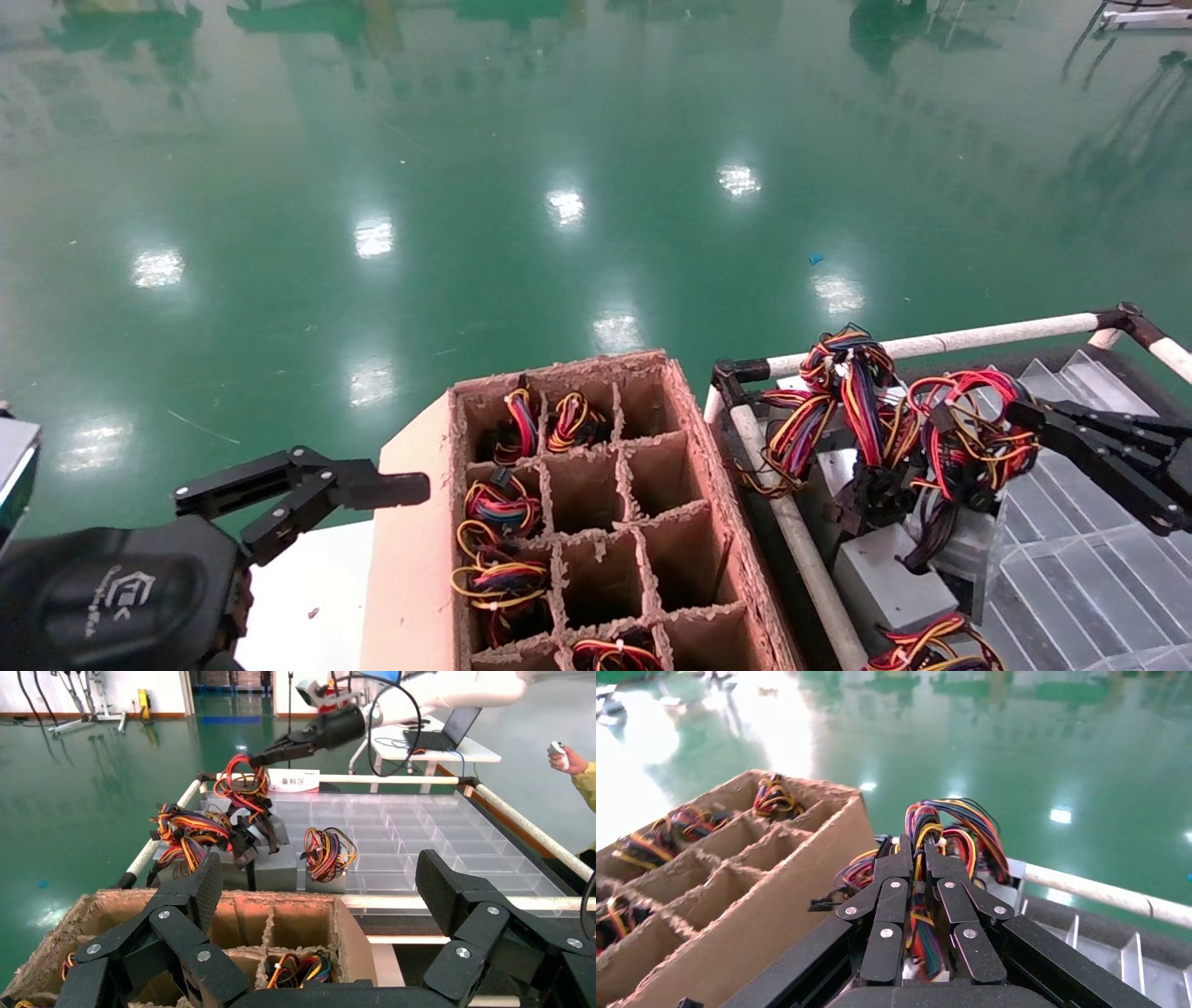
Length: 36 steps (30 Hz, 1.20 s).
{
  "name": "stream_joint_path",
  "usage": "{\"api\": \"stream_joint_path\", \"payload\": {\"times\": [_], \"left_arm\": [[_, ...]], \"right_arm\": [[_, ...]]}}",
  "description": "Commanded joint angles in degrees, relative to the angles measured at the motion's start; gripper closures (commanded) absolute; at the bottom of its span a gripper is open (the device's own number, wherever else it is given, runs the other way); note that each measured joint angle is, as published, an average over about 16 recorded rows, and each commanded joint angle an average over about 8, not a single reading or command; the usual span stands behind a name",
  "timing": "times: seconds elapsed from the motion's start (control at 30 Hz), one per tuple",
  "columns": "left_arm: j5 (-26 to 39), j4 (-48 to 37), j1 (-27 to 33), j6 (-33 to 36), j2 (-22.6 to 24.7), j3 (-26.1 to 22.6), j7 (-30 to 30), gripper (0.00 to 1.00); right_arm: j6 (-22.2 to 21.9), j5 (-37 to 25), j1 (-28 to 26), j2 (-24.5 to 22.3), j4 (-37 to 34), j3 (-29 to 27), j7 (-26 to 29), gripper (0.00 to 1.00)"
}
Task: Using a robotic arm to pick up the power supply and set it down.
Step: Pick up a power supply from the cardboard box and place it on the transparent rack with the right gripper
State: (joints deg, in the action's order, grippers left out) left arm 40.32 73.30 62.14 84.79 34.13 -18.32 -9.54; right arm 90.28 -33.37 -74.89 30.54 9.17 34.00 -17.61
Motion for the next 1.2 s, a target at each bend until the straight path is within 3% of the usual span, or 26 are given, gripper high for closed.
{"api": "stream_joint_path", "payload": {"times": [0.03,0.77,1.2], "left_arm": [[0.00,0.00,0.00,0.00,0.00,0.00,0.00,0.00],[-0.03,0.00,0.01,-0.02,-0.02,-0.05,0.02,0.00],[-0.05,0.00,0.02,-0.03,-0.03,-0.07,0.03,0.00]], "right_arm": [[0.06,1.10,1.54,0.51,-0.96,-0.48,-0.13,1.00],[0.48,9.96,16.30,-5.65,-2.82,-4.94,-2.04,1.00],[0.37,11.92,21.56,-10.80,2.94,-5.34,-1.98,1.00]]}}
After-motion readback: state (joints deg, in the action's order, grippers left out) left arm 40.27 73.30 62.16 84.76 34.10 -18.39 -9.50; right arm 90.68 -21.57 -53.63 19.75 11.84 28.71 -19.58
